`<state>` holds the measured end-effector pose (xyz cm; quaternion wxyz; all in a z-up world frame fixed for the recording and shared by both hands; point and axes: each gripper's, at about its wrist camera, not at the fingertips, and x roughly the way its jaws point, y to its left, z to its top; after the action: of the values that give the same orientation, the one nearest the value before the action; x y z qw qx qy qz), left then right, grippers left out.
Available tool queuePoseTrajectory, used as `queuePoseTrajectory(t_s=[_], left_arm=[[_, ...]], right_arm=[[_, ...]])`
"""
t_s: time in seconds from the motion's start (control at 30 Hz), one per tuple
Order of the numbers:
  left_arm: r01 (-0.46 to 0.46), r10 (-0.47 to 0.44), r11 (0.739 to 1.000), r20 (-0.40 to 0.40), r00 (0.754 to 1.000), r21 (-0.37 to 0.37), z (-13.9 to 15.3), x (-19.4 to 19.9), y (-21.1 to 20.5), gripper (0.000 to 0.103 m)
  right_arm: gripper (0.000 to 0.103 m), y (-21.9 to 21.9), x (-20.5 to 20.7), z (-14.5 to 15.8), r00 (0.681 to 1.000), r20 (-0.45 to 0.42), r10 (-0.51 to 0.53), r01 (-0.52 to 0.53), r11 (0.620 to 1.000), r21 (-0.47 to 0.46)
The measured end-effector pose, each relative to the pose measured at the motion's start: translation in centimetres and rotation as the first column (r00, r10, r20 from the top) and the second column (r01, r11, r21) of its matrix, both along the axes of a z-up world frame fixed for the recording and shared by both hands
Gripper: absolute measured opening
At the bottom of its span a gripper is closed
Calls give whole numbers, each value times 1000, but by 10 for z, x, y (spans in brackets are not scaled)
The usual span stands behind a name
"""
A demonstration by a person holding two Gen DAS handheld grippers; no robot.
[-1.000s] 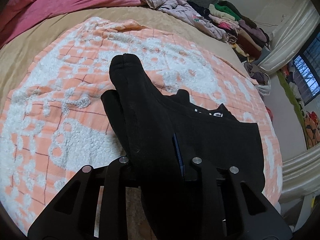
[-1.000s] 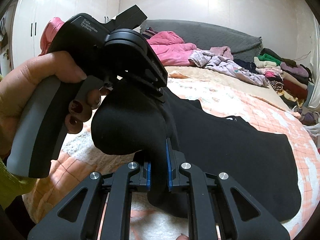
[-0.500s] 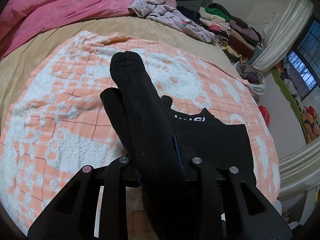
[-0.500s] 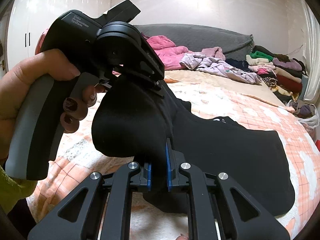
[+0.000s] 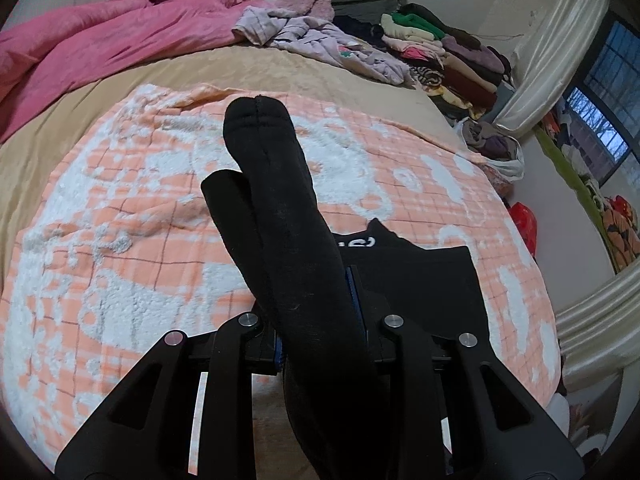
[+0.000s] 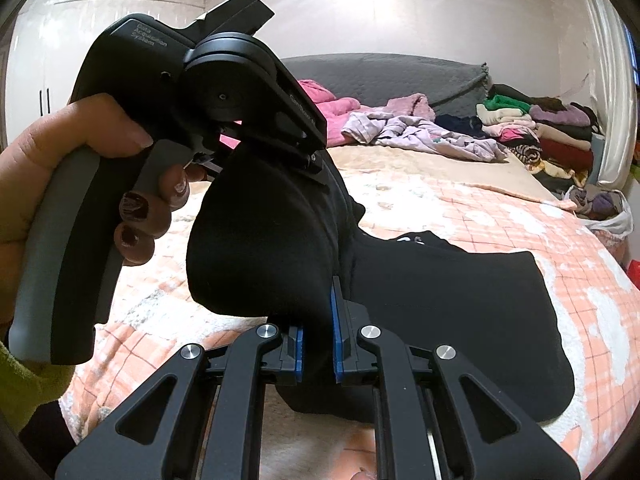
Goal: Fold small clothes
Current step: 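Lift the pinched edge with both grippers and fold it over the body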
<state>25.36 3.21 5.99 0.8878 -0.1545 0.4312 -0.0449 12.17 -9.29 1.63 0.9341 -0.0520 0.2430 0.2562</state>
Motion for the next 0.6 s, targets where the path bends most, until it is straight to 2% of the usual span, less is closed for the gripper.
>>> queuePoseTrajectory(t_s=[0.6], left_arm=[[52, -53, 997, 10, 999, 49, 7, 11, -52, 17]], right_arm=[[9, -35, -8, 5, 998, -16, -66, 67, 997, 50]])
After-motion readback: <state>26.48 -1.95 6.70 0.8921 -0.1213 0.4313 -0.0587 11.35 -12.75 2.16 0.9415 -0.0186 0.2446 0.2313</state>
